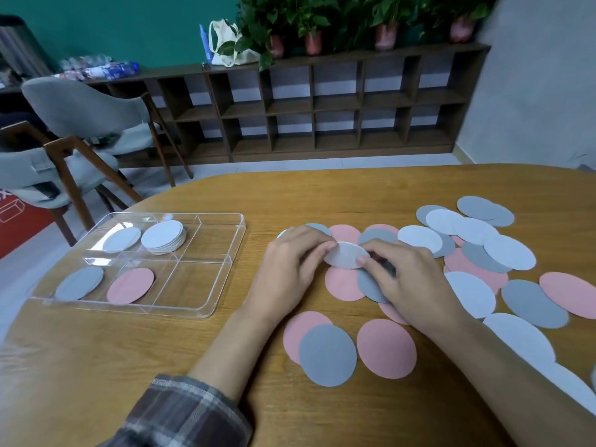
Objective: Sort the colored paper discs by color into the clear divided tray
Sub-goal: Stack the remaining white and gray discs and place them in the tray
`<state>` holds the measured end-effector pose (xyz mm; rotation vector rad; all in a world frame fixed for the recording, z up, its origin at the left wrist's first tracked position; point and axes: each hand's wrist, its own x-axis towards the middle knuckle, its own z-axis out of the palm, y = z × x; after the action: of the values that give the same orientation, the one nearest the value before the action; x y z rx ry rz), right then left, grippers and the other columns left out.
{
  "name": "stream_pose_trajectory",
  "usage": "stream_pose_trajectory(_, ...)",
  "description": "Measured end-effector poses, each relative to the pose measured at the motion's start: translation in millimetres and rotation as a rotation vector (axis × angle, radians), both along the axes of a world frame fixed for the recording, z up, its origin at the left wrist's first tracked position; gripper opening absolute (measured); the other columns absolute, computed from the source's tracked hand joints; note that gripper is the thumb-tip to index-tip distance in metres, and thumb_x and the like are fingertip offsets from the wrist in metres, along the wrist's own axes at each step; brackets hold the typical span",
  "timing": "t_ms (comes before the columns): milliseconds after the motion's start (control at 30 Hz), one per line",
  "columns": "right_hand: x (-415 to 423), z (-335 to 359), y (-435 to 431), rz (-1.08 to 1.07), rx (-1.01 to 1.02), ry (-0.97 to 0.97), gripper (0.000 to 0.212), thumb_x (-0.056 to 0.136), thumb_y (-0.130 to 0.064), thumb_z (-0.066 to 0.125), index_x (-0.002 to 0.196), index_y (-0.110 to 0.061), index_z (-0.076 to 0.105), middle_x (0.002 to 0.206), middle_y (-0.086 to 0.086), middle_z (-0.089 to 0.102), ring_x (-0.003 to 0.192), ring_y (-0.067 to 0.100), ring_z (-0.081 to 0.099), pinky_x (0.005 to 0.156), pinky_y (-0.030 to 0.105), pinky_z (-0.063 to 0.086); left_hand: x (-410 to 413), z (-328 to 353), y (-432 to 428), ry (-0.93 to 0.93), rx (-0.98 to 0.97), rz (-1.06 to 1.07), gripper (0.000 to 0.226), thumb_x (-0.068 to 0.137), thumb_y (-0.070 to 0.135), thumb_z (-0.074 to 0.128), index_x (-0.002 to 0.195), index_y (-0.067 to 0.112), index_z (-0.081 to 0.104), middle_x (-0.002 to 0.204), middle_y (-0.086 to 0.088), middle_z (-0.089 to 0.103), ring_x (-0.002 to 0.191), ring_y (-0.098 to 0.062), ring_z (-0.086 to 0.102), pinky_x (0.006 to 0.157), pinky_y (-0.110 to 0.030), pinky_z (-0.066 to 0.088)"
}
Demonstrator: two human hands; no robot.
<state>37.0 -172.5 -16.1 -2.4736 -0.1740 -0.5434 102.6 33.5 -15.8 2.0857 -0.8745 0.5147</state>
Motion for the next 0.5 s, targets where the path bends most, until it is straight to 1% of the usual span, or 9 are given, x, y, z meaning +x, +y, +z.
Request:
stream_pose_trajectory(33, 1, -1, -1, -0.012, -0.006, -0.019, 0.011, 0.101, -0.030, 0.060, 0.107, -0.027, 0.069, 0.087, -0.010, 0.067, 0.083, 0.012, 0.060, 0.068, 0.037, 0.051, 1, 1, 0, 0.030, -0.002, 0.016, 0.015, 0.105, 0.023, 0.063, 0.102, 0.016, 0.076, 0.104, 0.009, 0.074, 0.099, -0.012, 0.066, 0.092, -0.033, 0.050)
stream_pose_trajectory(100, 1, 1, -2, -0.039, 0.007, -0.046, 0.012, 0.102, -0.026, 0.059, 0.109, -0.023, 0.068, 0.082, -0.012, 0.063, 0.079, 0.013, 0.060, 0.062, 0.031, 0.047, 5, -2, 3, 0.114, 0.059, 0.107, 0.024, 0.106, 0.035, 0.059, 0.117, 0.020, 0.073, 0.118, 0.009, 0.073, 0.112, -0.014, 0.065, 0.098, -0.035, 0.051)
stream_pose_trajectory(167, 0, 3, -5, -0.058, 0.041, -0.045, 0.019, 0.102, -0.025, 0.058, 0.119, -0.024, 0.068, 0.085, -0.013, 0.062, 0.083, 0.013, 0.062, 0.062, 0.034, 0.051, 7, -6, 6, 0.202, 0.190, 0.224, 0.039, 0.104, 0.045, 0.058, 0.136, 0.024, 0.064, 0.138, 0.008, 0.065, 0.128, -0.016, 0.057, 0.106, -0.034, 0.047)
stream_pose_trajectory(233, -1, 5, -7, -0.060, 0.066, -0.036, 0.026, 0.103, -0.025, 0.058, 0.127, -0.028, 0.066, 0.089, -0.010, 0.067, 0.087, 0.012, 0.063, 0.065, 0.037, 0.055, 9, -9, 7, 0.278, 0.279, 0.275, 0.051, 0.101, 0.048, 0.061, 0.146, 0.024, 0.055, 0.149, 0.004, 0.057, 0.138, -0.019, 0.050, 0.109, -0.032, 0.042)
stream_pose_trajectory(267, -1, 5, -8, -0.060, 0.073, -0.025, 0.028, 0.102, -0.025, 0.058, 0.129, -0.029, 0.065, 0.090, -0.008, 0.069, 0.088, 0.012, 0.063, 0.066, 0.039, 0.056, 10, -10, 7, 0.302, 0.290, 0.280, 0.054, 0.101, 0.047, 0.063, 0.148, 0.023, 0.054, 0.150, 0.003, 0.057, 0.138, -0.020, 0.049, 0.108, -0.032, 0.041)
stream_pose_trajectory(333, -2, 5, -10, -0.065, 0.080, -0.003, 0.028, 0.102, -0.025, 0.059, 0.129, -0.029, 0.065, 0.089, -0.006, 0.069, 0.087, 0.012, 0.063, 0.067, 0.039, 0.056, 11, -11, 7, 0.297, 0.295, 0.291, 0.052, 0.099, 0.042, 0.066, 0.145, 0.021, 0.056, 0.145, 0.001, 0.061, 0.135, -0.022, 0.052, 0.104, -0.033, 0.043)
stream_pose_trajectory(400, -2, 5, -10, -0.070, 0.080, 0.005, 0.027, 0.102, -0.024, 0.059, 0.127, -0.028, 0.067, 0.085, -0.006, 0.067, 0.084, 0.012, 0.061, 0.066, 0.040, 0.055, 12, -11, 8, 0.241, 0.305, 0.314, 0.043, 0.099, 0.040, 0.068, 0.138, 0.021, 0.062, 0.133, 0.000, 0.068, 0.124, -0.024, 0.059, 0.095, -0.037, 0.050)
stream_pose_trajectory(500, -3, 4, -11, -0.071, 0.072, 0.016, 0.027, 0.101, -0.024, 0.059, 0.128, -0.027, 0.066, 0.081, -0.006, 0.065, 0.082, 0.011, 0.061, 0.066, 0.038, 0.054, 8, -9, 9, 0.181, 0.282, 0.361, 0.027, 0.101, 0.039, 0.064, 0.122, 0.023, 0.070, 0.116, 0.001, 0.075, 0.108, -0.023, 0.067, 0.082, -0.037, 0.053)
